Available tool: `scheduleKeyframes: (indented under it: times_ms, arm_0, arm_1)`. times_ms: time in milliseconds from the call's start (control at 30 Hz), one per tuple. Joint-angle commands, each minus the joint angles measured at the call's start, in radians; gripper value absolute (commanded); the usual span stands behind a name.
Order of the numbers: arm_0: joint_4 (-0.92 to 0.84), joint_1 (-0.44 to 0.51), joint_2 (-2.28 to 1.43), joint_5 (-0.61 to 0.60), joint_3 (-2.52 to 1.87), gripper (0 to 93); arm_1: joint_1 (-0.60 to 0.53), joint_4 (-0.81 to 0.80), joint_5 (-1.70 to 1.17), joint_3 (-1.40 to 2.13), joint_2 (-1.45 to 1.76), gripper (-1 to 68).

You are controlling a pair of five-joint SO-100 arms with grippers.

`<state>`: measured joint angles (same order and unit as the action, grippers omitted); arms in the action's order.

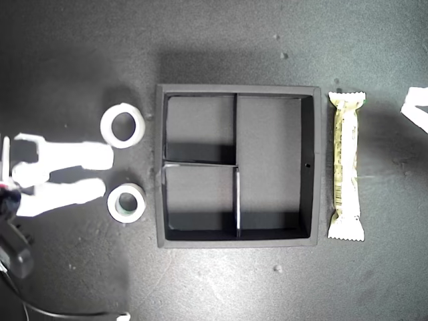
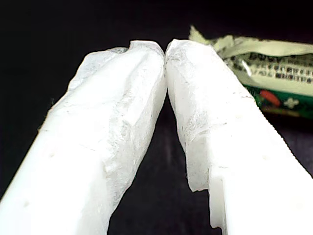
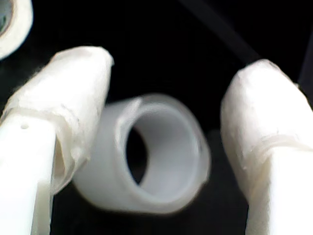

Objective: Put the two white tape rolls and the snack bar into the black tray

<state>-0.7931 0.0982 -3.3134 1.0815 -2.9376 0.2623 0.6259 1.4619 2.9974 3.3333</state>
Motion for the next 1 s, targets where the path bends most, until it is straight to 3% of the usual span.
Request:
scheduleKeyframes:
  times_ms: [0, 100, 200, 367, 467, 700, 967]
  arm_0:
    - [-0.011, -0.026, 0.195, -0.026, 0.156, 19.0]
    - [-0.009, -0.054, 0.483, -0.054, 0.314, 19.2]
    - [-0.011, -0.072, 0.729, -0.066, 0.434, 19.3]
    - [-0.005, -0.066, 1.052, -0.066, 0.574, 19.2]
    - [-0.005, -0.066, 1.169, -0.054, 0.612, 19.0]
    - [0.005, -0.083, 1.296, -0.046, 0.657, 18.9]
    - [0.006, -0.150, 1.466, -0.049, 0.726, 15.4]
  arm_1:
    - [-0.014, 0.074, -0.140, -0.140, -0.008, -0.3]
    - [-0.052, 0.132, -0.258, -0.282, -0.135, -0.3]
    - [-0.141, 0.167, -0.393, -0.518, -0.465, -0.2]
    - [-0.267, 0.385, -0.561, -0.937, -0.999, 1.6]
    - [-0.301, 0.422, -0.600, -0.971, -1.072, 8.9]
    - [-0.379, 0.433, -0.632, -0.940, -1.103, 13.0]
    - [-0.446, 0.489, -0.716, -1.103, -1.387, 21.4]
